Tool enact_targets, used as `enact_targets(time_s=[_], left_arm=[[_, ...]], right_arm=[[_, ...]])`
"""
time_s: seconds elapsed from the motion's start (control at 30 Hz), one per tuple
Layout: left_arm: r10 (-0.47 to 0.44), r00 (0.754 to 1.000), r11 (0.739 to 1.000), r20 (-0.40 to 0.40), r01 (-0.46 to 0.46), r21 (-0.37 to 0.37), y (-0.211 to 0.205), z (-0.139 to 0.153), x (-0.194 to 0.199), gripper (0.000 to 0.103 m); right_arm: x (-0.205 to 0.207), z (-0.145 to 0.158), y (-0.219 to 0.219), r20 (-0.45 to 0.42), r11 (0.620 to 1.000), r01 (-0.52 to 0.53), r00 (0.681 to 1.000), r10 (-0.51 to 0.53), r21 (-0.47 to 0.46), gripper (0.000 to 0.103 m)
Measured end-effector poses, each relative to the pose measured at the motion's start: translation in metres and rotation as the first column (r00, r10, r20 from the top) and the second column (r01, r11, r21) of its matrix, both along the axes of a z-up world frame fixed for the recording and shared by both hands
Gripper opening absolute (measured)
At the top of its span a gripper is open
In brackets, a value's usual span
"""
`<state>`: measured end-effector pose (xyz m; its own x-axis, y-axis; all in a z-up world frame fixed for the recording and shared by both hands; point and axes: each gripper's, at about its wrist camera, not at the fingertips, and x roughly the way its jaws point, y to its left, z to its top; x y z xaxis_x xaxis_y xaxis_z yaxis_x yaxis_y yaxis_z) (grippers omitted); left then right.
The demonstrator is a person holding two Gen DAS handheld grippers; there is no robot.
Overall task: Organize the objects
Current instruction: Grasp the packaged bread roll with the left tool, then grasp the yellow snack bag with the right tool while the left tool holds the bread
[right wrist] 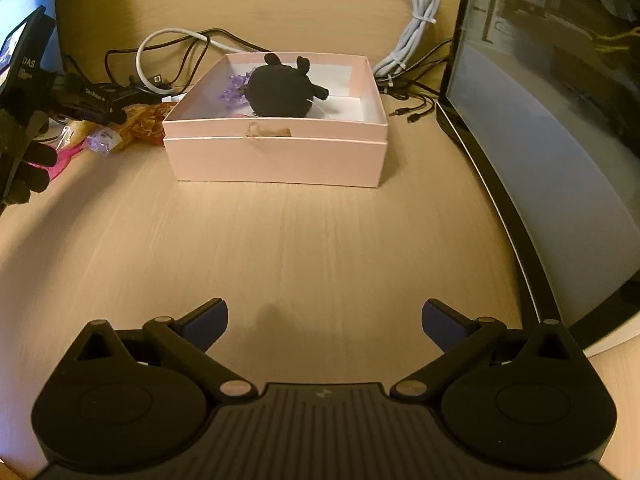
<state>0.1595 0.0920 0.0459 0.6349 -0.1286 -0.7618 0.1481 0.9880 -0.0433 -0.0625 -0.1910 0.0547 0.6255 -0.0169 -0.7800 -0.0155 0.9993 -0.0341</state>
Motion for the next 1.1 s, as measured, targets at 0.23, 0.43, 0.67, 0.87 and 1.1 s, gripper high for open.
enact_targets(time_s=[0.23, 0.43, 0.67, 0.87, 1.1], left_arm=[[-0.135, 0.99, 0.986, -0.045, 0.139, 0.097, -0.016, -0.005, -0.019, 0.058], [-0.032, 0.996, 0.999, -0.079, 0.033, 0.016, -0.003, -0.011, -0.005, 0.067], [0.027, 0.999, 0.994, -0.03, -0.031, -0.11, 0.017, 0.006, -0.056, 0.054], [0.031, 0.998, 0.975, -0.049, -0.041, -0.216, 0.039, 0.013, -0.149, 0.054], [0.202, 0.977, 0.945, -0.075, -0.214, -0.246, 0.102, 0.022, -0.215, 0.054]], right_arm=[[-0.002, -0.002, -0.004, -0.004, 0.999, 0.003, 1.0, -0.003, 0.038, 0.103], [-0.006, 0.001, -0.006, 0.022, 0.999, -0.01, 1.0, 0.009, 0.047, 0.103], [0.005, -0.008, -0.005, -0.009, 0.997, -0.015, 1.0, 0.016, 0.076, 0.103], [0.037, -0.005, 0.043, 0.014, 0.985, -0.161, 0.987, 0.16, 0.065, 0.103], [0.089, 0.015, 0.144, 0.104, 0.915, -0.401, 0.913, 0.395, 0.041, 0.103]])
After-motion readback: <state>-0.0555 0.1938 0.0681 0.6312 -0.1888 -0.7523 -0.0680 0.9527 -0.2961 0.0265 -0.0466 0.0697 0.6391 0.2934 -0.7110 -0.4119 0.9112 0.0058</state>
